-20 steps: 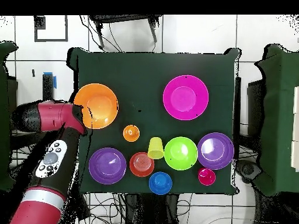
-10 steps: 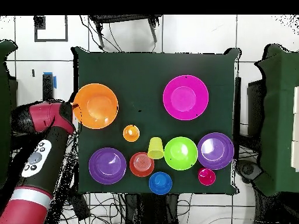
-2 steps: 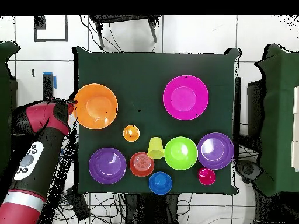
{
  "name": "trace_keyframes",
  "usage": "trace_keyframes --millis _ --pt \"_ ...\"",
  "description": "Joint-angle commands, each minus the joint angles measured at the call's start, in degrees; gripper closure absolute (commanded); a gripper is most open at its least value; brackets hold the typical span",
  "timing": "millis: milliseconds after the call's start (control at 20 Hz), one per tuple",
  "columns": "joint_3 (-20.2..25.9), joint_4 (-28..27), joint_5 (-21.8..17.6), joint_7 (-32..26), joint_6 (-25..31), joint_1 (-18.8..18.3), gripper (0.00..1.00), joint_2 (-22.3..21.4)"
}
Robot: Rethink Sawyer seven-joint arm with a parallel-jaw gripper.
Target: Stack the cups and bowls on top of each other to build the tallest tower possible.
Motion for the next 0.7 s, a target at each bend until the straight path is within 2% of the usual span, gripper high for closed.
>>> trace_keyframes --millis 50,400,600,700 --pt "-0.45 -2.67 -1.79 11.88 -1.09 -0.08 1.00 3.49" --pt "0.27 -2.42 -1.62 10.31 -1.56 -0.52 1.00 3.37" --pt "0.70 -2.22 -2.93 7.14 -0.98 -1.39 1.00 2.19" --pt "2.87 -1.10 -4.26 2.76 -1.29 -3.08 1.00 -0.25"
